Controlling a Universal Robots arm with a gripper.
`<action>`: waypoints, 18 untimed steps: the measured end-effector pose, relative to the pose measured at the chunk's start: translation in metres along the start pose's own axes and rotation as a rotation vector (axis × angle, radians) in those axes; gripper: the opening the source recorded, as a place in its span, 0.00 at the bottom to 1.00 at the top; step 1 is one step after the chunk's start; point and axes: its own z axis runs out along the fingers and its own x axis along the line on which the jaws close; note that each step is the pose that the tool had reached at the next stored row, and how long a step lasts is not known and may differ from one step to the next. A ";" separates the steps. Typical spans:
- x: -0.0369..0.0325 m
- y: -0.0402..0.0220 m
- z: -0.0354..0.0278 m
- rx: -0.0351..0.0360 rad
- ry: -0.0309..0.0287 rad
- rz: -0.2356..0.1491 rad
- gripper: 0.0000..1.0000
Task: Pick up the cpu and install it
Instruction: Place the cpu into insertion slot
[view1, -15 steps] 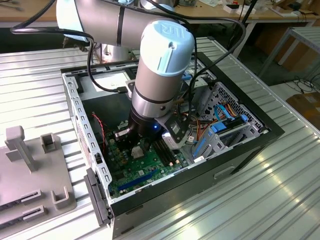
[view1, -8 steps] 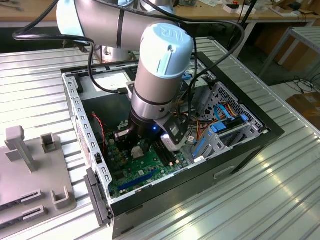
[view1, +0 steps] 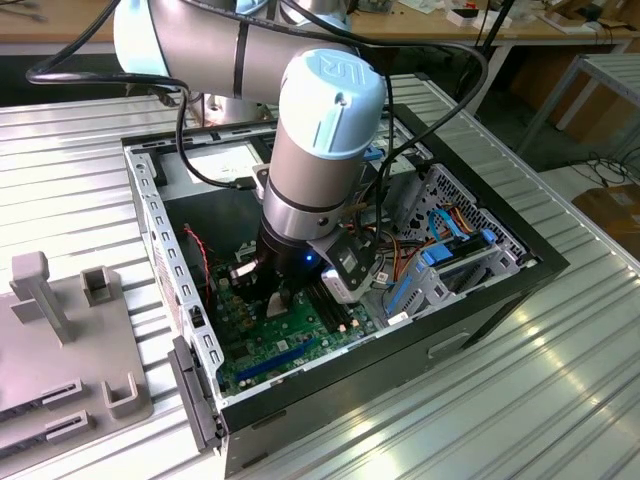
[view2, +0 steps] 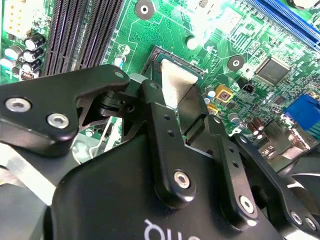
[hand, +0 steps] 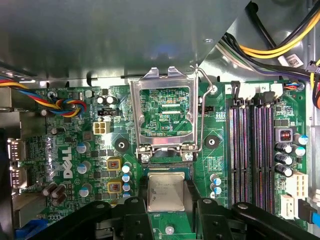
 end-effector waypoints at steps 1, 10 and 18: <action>0.0000 0.0000 0.0001 -0.0001 0.0000 0.000 0.39; 0.0000 0.0000 0.0004 -0.0003 0.0000 0.000 0.39; 0.0000 0.0001 -0.0012 -0.0008 -0.0004 0.000 0.39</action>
